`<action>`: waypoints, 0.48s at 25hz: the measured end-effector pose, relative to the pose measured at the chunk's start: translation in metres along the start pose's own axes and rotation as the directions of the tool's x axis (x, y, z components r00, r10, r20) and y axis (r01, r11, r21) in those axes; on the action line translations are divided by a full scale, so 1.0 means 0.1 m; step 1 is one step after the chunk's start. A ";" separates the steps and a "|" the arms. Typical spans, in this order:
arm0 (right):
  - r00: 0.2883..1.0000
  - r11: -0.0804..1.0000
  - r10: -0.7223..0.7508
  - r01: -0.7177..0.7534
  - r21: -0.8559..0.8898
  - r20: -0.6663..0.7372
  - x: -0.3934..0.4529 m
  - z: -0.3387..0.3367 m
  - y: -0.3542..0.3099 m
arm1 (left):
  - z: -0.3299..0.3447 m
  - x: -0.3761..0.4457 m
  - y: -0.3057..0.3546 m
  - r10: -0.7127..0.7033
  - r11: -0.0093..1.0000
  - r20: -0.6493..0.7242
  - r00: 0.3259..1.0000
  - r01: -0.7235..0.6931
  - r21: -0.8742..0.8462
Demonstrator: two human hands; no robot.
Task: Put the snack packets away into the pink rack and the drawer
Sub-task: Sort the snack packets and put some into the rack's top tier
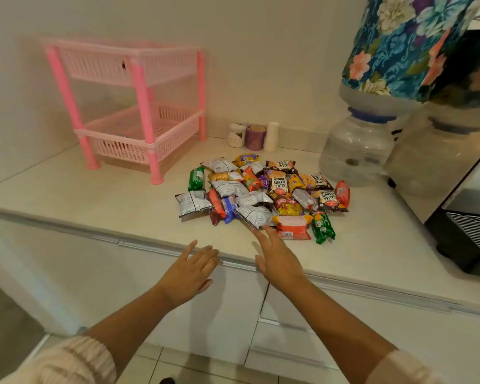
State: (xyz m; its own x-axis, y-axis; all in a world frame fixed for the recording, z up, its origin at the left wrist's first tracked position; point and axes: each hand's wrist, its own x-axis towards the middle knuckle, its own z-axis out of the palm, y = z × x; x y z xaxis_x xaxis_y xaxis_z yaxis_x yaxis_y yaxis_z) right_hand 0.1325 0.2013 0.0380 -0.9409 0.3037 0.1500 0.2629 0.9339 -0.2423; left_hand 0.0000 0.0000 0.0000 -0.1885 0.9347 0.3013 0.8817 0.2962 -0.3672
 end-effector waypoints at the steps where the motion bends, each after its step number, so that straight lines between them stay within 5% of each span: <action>1: 1.000 1.000 0.020 -0.020 -0.013 -0.019 0.12 -0.01 0.01 | 0.03 0.06 -0.11 -0.013 1.000 -0.009 1.000 0.013 0.004; 4: 0.992 0.993 0.114 -0.114 -0.006 -0.053 0.49 0.01 0.02 | 0.11 0.32 -0.50 -0.153 0.987 -0.006 0.988 0.152 -0.050; 7: 0.962 0.964 0.266 -0.265 0.020 -0.057 0.87 0.12 -0.03 | 0.27 0.62 -0.83 -0.341 0.924 0.137 0.930 0.359 -0.135; 12: 0.903 0.902 0.429 -0.429 -0.035 -0.020 1.23 0.30 -0.08 | 0.73 0.91 -1.14 -0.422 0.826 0.293 0.858 0.497 -0.266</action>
State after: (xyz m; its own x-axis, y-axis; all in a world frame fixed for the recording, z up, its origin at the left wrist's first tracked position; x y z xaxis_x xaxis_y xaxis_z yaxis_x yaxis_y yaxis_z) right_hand 0.0082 0.2257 0.0295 -0.7326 0.6787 0.0510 0.6486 0.7189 -0.2499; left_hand -0.1491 0.0657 0.0047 -0.6604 0.7347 0.1553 0.7497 0.6569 0.0807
